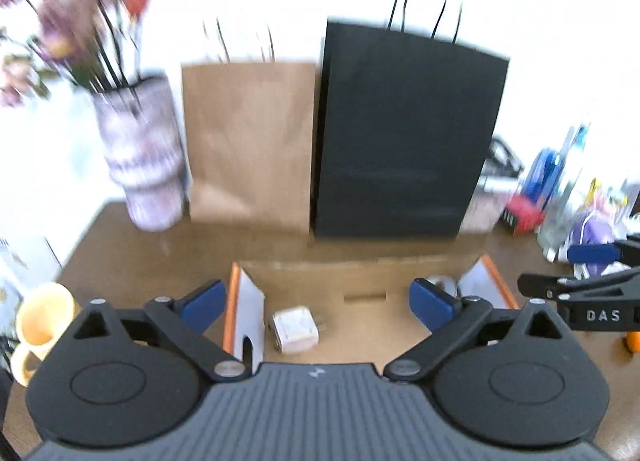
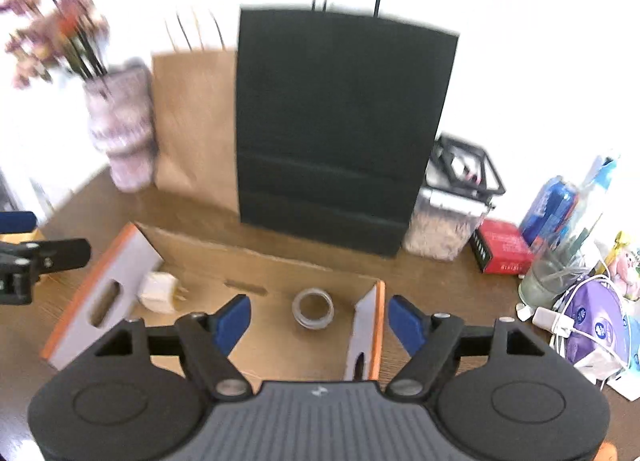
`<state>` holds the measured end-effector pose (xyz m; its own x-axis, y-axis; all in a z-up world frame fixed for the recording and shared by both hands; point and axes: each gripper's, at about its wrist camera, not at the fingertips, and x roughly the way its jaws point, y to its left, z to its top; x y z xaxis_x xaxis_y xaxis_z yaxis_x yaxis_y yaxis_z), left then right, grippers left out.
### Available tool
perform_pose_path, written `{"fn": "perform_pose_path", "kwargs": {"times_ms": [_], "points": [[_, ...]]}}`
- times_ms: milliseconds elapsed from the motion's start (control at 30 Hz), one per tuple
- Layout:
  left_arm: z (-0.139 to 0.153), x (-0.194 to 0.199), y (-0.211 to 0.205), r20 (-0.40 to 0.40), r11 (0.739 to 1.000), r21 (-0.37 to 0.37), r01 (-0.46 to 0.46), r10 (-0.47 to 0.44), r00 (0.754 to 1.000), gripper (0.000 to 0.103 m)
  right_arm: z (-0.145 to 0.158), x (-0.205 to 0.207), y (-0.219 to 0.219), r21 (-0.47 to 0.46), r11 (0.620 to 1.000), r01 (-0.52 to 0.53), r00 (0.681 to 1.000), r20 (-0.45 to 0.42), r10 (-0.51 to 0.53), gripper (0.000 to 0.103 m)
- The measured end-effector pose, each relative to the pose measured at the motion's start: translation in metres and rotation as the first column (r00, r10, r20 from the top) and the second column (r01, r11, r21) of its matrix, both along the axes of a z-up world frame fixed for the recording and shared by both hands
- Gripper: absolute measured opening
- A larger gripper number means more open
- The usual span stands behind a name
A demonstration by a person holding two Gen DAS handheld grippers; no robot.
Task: Organize rigid objects
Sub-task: 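Lift both tools away from the box back toward the table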
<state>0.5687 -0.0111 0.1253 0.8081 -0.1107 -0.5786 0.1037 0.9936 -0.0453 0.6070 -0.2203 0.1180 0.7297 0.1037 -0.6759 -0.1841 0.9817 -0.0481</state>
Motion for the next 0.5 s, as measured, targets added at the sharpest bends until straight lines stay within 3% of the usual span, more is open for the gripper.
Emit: {"fn": "perform_pose_path", "kwargs": {"times_ms": [133,167,300,433,500], "points": [[0.002,-0.055,0.001,0.168,0.999,-0.042,-0.016,0.023,0.985,0.103,0.013,-0.054,-0.008,0.092,0.996,0.014,0.982,0.186,-0.031,0.096],[0.000,-0.067,0.001,0.220,0.998,-0.050,-0.028,0.038,0.975,0.103,0.013,-0.068,-0.010,0.121,0.993,0.003,0.968,0.247,-0.034,0.097],[-0.009,-0.117,0.004,0.403,0.995,-0.043,-0.090,0.100,0.910,0.103,0.005,-0.130,-0.008,0.159,0.986,-0.044,0.870,0.492,-0.040,0.103],[-0.020,-0.150,0.009,0.451,0.994,-0.050,-0.094,0.106,0.886,0.103,-0.015,-0.176,0.001,0.166,0.985,-0.040,0.797,0.601,-0.069,0.103],[-0.025,-0.162,0.009,0.458,0.995,-0.028,-0.097,0.099,0.883,0.103,-0.025,-0.189,0.005,0.178,0.983,-0.036,0.788,0.610,-0.081,0.103]]}}
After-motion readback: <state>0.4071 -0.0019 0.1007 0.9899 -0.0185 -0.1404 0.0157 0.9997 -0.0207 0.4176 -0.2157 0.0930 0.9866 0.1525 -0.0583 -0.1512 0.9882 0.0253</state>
